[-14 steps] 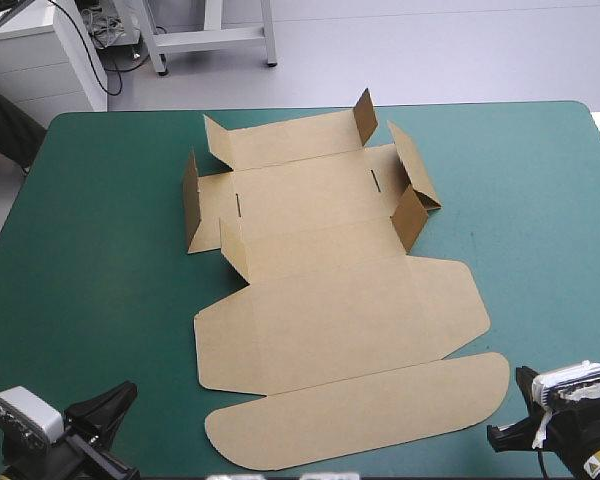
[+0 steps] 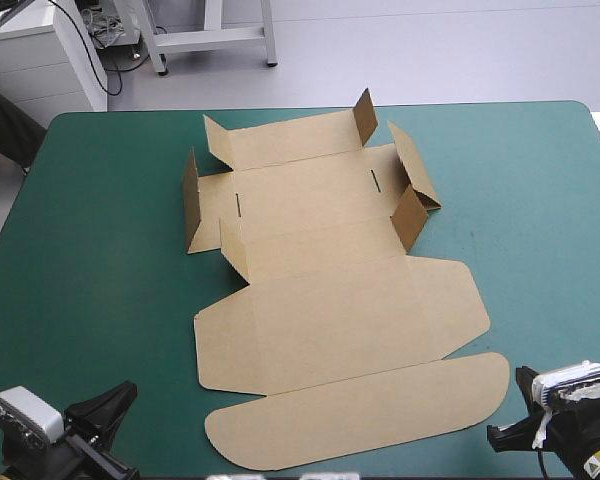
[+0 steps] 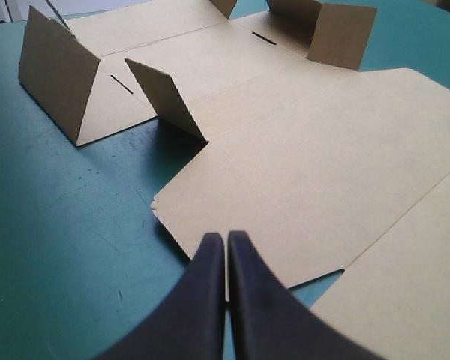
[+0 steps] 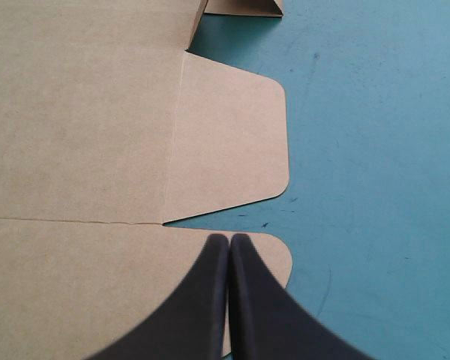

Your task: Fold the box

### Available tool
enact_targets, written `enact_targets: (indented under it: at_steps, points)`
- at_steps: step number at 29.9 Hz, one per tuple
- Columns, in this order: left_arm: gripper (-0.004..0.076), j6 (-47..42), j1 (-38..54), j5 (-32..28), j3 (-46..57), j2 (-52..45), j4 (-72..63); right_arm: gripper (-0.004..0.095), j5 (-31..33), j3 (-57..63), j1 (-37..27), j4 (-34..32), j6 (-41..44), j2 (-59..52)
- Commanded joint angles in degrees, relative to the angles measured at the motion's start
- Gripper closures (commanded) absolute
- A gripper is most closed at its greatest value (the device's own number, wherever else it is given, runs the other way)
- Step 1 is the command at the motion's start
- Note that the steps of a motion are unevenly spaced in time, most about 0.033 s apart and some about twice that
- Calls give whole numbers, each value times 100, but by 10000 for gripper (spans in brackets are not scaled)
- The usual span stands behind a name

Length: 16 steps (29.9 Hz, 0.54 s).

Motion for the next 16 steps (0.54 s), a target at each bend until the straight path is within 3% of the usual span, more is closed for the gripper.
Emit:
enact_targets:
  at_steps: [1,4,11,13,16]
  points:
    - [731,11,-54,-438,-113,92,-109,899,-360,-129,17,53,-35,73]
    - [731,11,-54,-438,-113,92,-109,789,-350,-129,17,96,-71,73]
    - [731,-15,-54,-438,-104,92,-109,267,-327,-129,17,265,-302,73]
    - [731,-15,-54,-438,-104,92,-109,205,-342,-129,17,265,-302,73]
    - [731,-15,-54,-438,-104,92,-109,204,-327,-129,17,366,-232,73]
